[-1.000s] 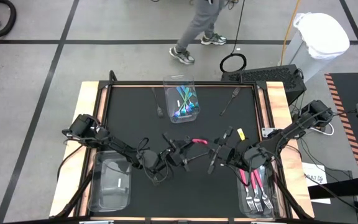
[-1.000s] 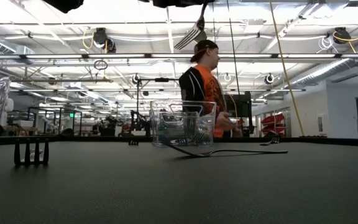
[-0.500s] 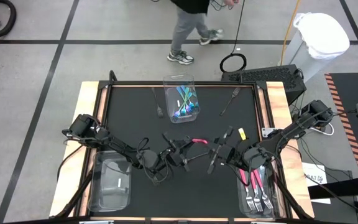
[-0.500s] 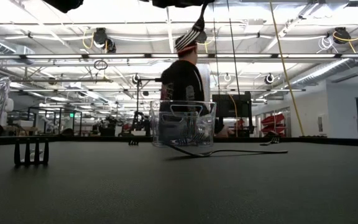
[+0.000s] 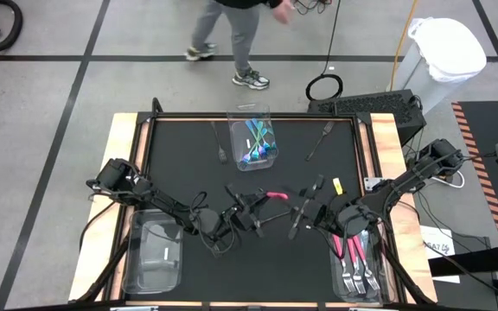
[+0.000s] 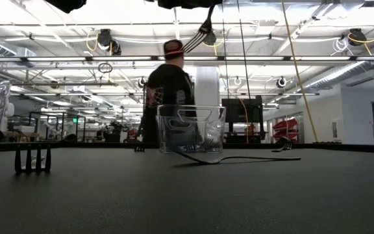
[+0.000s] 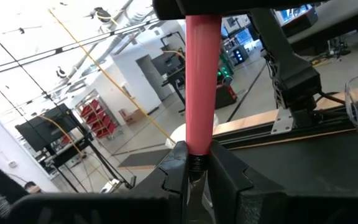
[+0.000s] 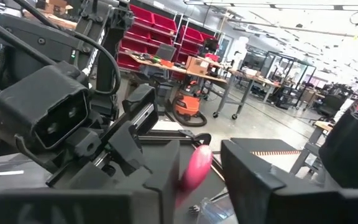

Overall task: Sort silverware by color (type)
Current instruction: Put the pink fork into the bottom right transparent bin

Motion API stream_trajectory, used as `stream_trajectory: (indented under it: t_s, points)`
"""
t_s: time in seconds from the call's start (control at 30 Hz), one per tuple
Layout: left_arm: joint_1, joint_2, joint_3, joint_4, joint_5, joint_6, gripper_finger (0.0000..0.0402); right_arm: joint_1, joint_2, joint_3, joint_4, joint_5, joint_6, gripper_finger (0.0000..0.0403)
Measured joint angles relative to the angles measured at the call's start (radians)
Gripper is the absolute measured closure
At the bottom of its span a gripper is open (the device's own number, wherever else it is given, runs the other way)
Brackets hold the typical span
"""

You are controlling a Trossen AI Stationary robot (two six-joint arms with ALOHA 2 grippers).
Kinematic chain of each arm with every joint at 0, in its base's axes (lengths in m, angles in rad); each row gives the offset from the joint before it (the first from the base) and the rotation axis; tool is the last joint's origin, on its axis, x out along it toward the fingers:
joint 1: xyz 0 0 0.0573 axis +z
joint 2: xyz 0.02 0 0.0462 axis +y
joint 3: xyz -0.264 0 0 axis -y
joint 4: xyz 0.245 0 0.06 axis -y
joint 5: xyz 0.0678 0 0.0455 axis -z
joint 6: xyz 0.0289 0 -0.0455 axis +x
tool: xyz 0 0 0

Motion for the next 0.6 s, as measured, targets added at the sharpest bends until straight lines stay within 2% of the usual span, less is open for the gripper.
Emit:
stream_trajectory:
  t_s: [0.23, 0.47, 0.6]
  points:
    - [0.004, 0.000, 0.000, -0.002, -0.003, 0.007, 0.0362, 0.000, 0.000, 0.000, -0.011, -0.019, -0.002, 0.0373]
    - [0.012, 0.000, 0.000, -0.003, 0.002, 0.047, 0.0356, 0.016, -0.008, 0.000, -0.027, -0.016, -0.024, 0.0374]
    - [0.005, -0.001, 0.000, -0.012, -0.009, 0.042, 0.0319, 0.031, -0.029, 0.000, -0.071, 0.001, -0.030, 0.0374]
